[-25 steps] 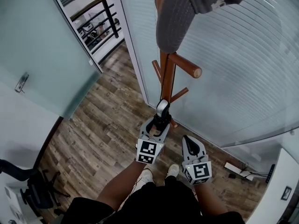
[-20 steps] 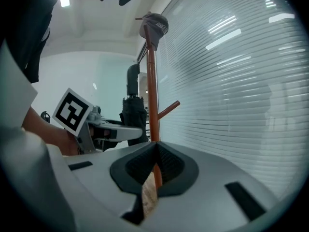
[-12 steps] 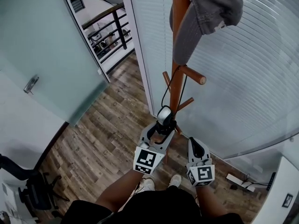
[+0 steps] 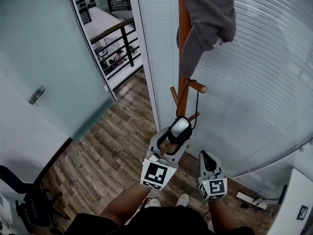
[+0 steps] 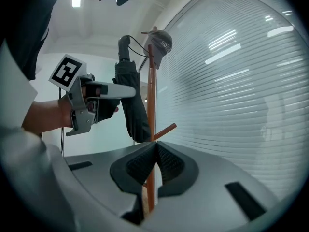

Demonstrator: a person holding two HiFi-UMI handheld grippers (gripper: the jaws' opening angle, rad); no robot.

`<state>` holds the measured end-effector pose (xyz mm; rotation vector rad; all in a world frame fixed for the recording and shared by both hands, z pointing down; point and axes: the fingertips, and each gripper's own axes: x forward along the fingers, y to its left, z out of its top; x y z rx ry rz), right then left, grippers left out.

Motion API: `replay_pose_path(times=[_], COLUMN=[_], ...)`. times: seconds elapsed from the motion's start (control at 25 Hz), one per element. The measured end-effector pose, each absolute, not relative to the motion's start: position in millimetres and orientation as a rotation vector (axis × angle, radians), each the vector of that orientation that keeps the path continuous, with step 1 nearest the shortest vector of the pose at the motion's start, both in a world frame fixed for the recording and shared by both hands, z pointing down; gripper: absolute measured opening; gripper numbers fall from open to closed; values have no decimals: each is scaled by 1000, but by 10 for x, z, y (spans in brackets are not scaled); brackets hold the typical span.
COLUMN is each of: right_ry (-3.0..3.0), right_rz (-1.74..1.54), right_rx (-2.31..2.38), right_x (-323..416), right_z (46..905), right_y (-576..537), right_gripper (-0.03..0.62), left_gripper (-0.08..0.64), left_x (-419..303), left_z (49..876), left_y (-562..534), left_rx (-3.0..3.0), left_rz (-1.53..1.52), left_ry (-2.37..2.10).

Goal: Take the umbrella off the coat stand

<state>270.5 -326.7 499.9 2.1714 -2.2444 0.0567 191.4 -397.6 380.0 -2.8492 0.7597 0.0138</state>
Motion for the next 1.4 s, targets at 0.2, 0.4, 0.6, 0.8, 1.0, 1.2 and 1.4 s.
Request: replay_pose_path(times=[0.2,0.4,0.6,0.8,1.0,1.2,1.4], right_ry=[-2310,-2330,-2320,-2407,-2457,-2453,-2432], right_rz=[175,96,67,96,7,-28,-47], right_rx=[2312,2413,2374,2284,2228,2127,2070], right_x=[2845,3000,2984,2615,2344,2167,2094], right_z=[4730,4283,4244,4215,4091,4218,4181], right_y=[-3234,-3163,-3122,-3160,-3273,-3256,-3271], right_gripper=[6,6,6,6,6,6,6], left_gripper=[242,242,244,245,244,244,242], left_x=[1882,1754,1528,1269,1132,966,832], left_z=[3370,2970,3021,3377,3850,4141,4422], left_y=[-3829,-3626,-3587,-3609,-3649,-3651,-3688], left_rx=[-2800,-2866,-2928,-2933,-2962,-2952,-2946], left_rz=[181,378,395,296,162,47,-54], left_ry=[720,682,692,815,944,974,1016])
